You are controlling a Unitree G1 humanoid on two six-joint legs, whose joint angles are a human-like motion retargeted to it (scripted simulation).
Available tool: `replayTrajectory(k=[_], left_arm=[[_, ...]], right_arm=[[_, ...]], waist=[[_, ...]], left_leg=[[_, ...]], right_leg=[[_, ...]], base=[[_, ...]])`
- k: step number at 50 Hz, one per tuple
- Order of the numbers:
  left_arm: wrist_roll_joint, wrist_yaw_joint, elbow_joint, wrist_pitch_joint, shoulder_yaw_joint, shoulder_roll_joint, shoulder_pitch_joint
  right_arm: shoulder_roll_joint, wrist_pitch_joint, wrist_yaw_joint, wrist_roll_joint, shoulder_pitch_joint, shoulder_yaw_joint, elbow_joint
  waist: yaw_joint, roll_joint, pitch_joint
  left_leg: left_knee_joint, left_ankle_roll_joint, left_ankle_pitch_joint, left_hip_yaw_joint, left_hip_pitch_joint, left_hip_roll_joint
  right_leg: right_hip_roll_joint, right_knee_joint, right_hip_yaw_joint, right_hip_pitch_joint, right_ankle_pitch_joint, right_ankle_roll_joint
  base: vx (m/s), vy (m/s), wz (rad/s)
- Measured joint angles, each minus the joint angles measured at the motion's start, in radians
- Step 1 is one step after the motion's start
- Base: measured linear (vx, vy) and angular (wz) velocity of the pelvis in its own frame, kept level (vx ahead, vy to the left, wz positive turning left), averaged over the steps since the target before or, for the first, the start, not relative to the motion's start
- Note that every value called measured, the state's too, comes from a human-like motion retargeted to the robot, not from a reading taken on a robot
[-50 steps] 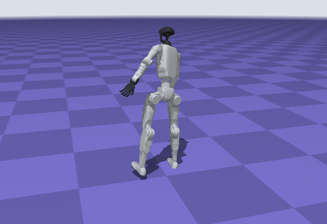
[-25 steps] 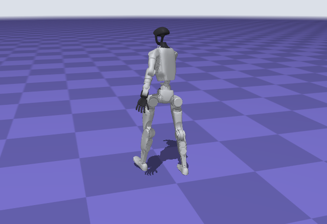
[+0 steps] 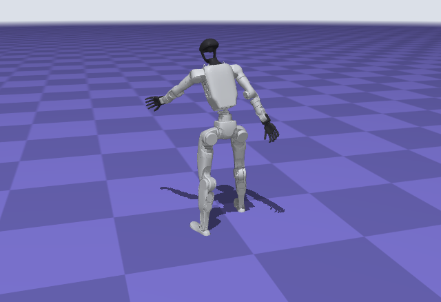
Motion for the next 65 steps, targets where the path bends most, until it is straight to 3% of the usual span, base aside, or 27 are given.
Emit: replayTrajectory(k=[3,8,10,14,19,25,31,40,46,55,60,65], left_arm=[[0.037,-0.016,-0.063,0.051,0.048,-0.047,-0.044],[0.126,0.010,-0.228,0.060,0.107,-0.139,0.064],[0.154,0.037,-0.305,0.048,0.111,-0.158,0.159],[0.131,0.100,-0.432,0.003,0.064,-0.138,0.411],[0.013,0.114,-0.447,-0.080,0.036,-0.074,0.781],[-0.149,0.053,-0.282,-0.119,0.204,-0.034,1.188],[-0.282,-0.020,-0.112,-0.137,0.391,-0.026,1.413],[-0.209,-0.057,0.003,-0.229,0.379,-0.042,1.535],[-0.098,-0.014,-0.006,-0.249,0.333,-0.055,1.520],[-0.073,0.079,0.034,-0.164,0.286,-0.102,1.251],[0.001,0.099,0.032,-0.124,0.189,-0.104,0.988],[0.070,0.112,-0.043,-0.074,0.069,-0.035,0.707]], right_arm=[[0.005,0.015,0.041,-0.049,-0.032,-0.015,-0.002],[-0.036,0.017,0.028,-0.101,-0.109,-0.048,0.011],[-0.075,0.019,-0.008,-0.122,-0.157,-0.054,0.017],[-0.188,0.035,-0.130,-0.130,-0.286,-0.046,0.012],[-0.317,0.049,-0.281,-0.082,-0.503,-0.057,-0.022],[-0.382,0.030,-0.371,0.080,-0.814,-0.100,-0.043],[-0.397,0.011,-0.380,0.196,-1.090,-0.036,-0.017],[-0.342,-0.057,-0.341,0.143,-1.219,0.100,-0.103],[-0.271,-0.124,-0.342,0.086,-1.011,0.128,-0.260],[-0.133,-0.196,-0.331,0.120,-0.451,0.121,-0.519],[-0.117,-0.241,-0.253,0.157,-0.213,0.124,-0.639],[-0.162,-0.230,-0.219,0.168,-0.120,0.146,-0.709]], waist=[[-0.045,0.055,0.024],[-0.112,0.163,0.000],[-0.126,0.210,-0.021],[-0.121,0.293,-0.072],[-0.053,0.331,-0.135],[0.093,0.296,-0.174],[0.242,0.226,-0.151],[0.394,0.135,-0.110],[0.430,0.065,-0.135],[0.354,-0.021,-0.171],[0.279,0.016,-0.163],[0.182,0.028,-0.122]], left_leg=[[-0.003,-0.023,-0.016,-0.044,0.002,0.039],[0.011,-0.029,-0.020,-0.141,-0.007,0.039],[0.021,-0.025,-0.006,-0.174,-0.009,0.032],[0.037,-0.012,0.036,-0.213,-0.010,0.014],[0.023,0.000,0.050,-0.201,-0.025,-0.022],[-0.018,0.014,0.052,-0.170,-0.083,-0.059],[-0.039,0.036,0.091,-0.148,-0.157,-0.097],[-0.076,0.027,0.102,0.039,-0.243,-0.065],[-0.076,0.040,0.105,0.030,-0.237,-0.059],[-0.045,0.035,0.145,-0.057,-0.140,-0.035],[-0.012,0.033,0.092,-0.068,-0.098,0.037],[-0.006,0.030,0.058,-0.057,-0.083,0.042]], right_leg=[[0.027,0.000,0.009,-0.036,-0.061,0.017],[-0.002,0.000,-0.043,0.005,0.053,0.017],[-0.022,0.000,-0.080,0.032,0.079,0.017],[-0.042,0.000,-0.108,0.088,0.034,0.017],[-0.046,0.000,-0.105,0.146,-0.025,0.017],[-0.037,0.011,-0.061,0.200,-0.091,0.017],[-0.048,0.048,-0.001,0.252,-0.152,0.017],[0.003,0.069,0.105,0.307,-0.214,0.017],[0.030,0.074,0.159,0.357,-0.231,0.017],[0.060,0.158,0.187,0.443,-0.163,-0.016],[0.118,0.491,0.201,0.262,-0.188,-0.047],[0.076,0.493,0.121,0.068,-0.217,-0.082]], base=[[0.37,-0.28,0.89],[0.44,-0.27,1.13],[0.45,-0.28,0.99],[0.43,-0.27,0.59],[0.39,-0.26,-0.07],[0.35,-0.23,-0.46],[0.33,-0.12,-0.57],[0.35,-0.06,-0.74],[0.44,0.10,-0.61],[0.46,0.20,-0.03],[0.32,0.13,-0.06],[0.21,0.03,-0.07]])
